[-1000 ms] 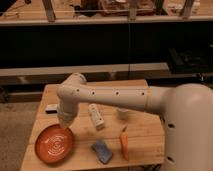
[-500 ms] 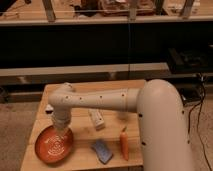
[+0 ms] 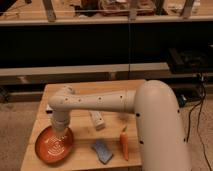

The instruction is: Push the ceramic bowl across the table

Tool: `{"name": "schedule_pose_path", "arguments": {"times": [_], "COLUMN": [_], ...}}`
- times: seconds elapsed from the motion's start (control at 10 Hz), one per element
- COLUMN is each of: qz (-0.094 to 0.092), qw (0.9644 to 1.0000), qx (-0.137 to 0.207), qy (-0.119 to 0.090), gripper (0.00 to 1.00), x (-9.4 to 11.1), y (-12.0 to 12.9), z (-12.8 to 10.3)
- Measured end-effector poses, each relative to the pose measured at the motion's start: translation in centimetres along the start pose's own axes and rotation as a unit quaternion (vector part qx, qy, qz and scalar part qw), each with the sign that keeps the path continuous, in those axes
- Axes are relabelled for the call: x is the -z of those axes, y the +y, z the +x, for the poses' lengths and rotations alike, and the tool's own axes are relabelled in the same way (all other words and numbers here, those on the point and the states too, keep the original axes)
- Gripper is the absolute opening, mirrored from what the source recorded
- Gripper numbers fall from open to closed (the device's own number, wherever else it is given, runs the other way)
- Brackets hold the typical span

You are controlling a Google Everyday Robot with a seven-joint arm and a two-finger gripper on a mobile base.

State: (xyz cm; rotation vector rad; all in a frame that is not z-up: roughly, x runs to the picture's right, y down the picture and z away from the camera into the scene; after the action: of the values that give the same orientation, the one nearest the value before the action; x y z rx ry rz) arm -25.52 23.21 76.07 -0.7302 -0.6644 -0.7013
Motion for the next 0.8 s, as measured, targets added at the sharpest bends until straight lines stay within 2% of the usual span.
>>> {"name": "schedule_pose_path", "arguments": {"times": [0.2,0.4,0.6,0.8], "qz": [0.004,0.003,0.005,0.007], "qw": [1.0000,0.9999,0.9998,0.9995], "qx": [0.005,-0.010,-0.018,-0.026], "qy": [-0.001,-0.005,-0.010,-0.015], "gripper": [0.08,0.00,0.00,0.00], "x": [-0.2,0.4,0.9,1.1], "y": [0.0,-0.4,-1.1,-0.4], "z": [0.5,2.3,4.0,5.1]}}
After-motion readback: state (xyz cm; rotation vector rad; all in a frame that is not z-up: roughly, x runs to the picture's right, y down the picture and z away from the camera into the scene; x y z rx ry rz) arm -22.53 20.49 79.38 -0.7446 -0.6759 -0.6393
